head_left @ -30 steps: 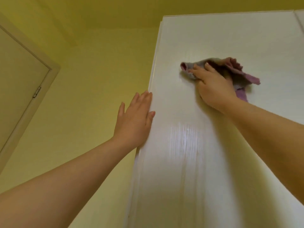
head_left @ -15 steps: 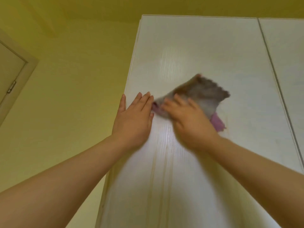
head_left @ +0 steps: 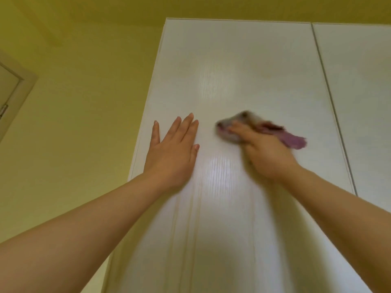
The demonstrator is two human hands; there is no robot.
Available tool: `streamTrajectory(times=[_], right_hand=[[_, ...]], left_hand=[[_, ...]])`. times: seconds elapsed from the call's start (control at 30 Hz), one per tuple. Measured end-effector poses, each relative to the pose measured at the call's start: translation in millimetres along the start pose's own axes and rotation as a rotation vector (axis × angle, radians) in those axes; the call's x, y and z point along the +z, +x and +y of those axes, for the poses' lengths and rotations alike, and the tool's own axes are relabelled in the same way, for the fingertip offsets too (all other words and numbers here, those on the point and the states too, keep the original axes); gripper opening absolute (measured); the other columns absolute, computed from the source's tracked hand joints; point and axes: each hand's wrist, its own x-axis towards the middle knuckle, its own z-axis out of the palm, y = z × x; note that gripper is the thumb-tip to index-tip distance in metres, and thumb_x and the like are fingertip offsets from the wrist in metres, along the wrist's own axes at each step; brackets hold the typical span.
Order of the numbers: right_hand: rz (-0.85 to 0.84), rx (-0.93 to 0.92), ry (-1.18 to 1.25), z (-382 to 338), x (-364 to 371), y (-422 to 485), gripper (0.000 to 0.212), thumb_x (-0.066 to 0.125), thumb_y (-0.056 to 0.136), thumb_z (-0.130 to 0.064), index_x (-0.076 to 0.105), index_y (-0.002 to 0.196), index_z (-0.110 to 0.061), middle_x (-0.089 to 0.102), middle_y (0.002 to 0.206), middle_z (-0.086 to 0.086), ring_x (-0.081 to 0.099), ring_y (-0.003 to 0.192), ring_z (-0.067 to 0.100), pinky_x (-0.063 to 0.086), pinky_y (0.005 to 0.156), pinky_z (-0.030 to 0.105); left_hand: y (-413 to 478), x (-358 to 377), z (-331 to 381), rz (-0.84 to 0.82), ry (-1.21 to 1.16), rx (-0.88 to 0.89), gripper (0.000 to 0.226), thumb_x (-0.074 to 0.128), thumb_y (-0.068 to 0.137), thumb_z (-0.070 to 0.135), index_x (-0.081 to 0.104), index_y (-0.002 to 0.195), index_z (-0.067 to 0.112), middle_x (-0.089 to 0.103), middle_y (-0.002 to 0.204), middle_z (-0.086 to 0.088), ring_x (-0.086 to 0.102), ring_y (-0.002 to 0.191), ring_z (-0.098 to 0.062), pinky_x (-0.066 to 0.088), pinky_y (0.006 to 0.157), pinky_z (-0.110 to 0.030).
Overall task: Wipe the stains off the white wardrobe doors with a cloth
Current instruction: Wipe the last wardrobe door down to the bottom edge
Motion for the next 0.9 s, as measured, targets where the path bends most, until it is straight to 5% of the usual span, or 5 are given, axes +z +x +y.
streamTrajectory(times=[0.17, 0.33, 0.63, 0.77, 0.9], right_hand=[[0.14, 0.084, -0.194, 1, 17, -17, 0.065, 0.022, 0.078, -0.017, 0.036, 0.142, -0.019, 0.029, 0.15, -0.002, 0.015, 0.142, 0.015, 0.001, 0.111, 0.023], [0.002, 0.063, -0.003, 16, -6, -26, 0.052, 0.032, 0.096, -0.009, 0.033, 0.141, -0.035, 0.021, 0.15, -0.019, 0.015, 0.137, -0.001, 0.005, 0.106, 0.01], [-0.02, 0.044, -0.004, 19, -4, -40, 0.052, 0.032, 0.095, -0.008, 0.035, 0.14, -0.033, 0.022, 0.146, -0.022, 0.014, 0.127, -0.01, 0.003, 0.1, 0.003], [0.276, 0.275, -0.069, 26, -3, -30, 0.056, 0.024, 0.086, -0.013, 0.041, 0.139, -0.023, 0.032, 0.149, -0.004, 0.019, 0.14, 0.013, 0.008, 0.11, 0.019], [0.061, -0.06, -0.119, 6, 25, -49, 0.056, 0.028, 0.085, -0.011, 0.043, 0.137, -0.022, 0.036, 0.145, -0.007, 0.018, 0.134, 0.004, 0.006, 0.112, 0.024]], left_hand=[[2, 5, 9, 0.036, 0.058, -0.003, 0.052, 0.009, 0.102, 0.034, 0.001, 0.152, 0.023, -0.001, 0.159, 0.009, -0.005, 0.146, -0.014, -0.015, 0.113, -0.044], [14, 4, 13, 0.34, -0.098, 0.049, 0.042, 0.028, 0.098, 0.025, 0.066, 0.112, 0.014, 0.064, 0.119, -0.003, 0.055, 0.113, -0.029, 0.025, 0.093, -0.033], [5, 22, 9, 0.328, -0.09, 0.119, 0.047, 0.029, 0.092, 0.028, 0.059, 0.127, 0.017, 0.058, 0.122, -0.006, 0.049, 0.113, -0.029, 0.019, 0.094, -0.035], [2, 25, 7, 0.279, -0.096, 0.097, 0.048, 0.03, 0.093, 0.03, 0.052, 0.135, 0.02, 0.052, 0.134, -0.004, 0.041, 0.124, -0.026, 0.018, 0.106, -0.046], [2, 28, 16, 0.293, -0.09, 0.051, 0.048, 0.032, 0.093, 0.032, 0.055, 0.131, 0.016, 0.055, 0.13, -0.007, 0.045, 0.12, -0.029, 0.02, 0.105, -0.052]])
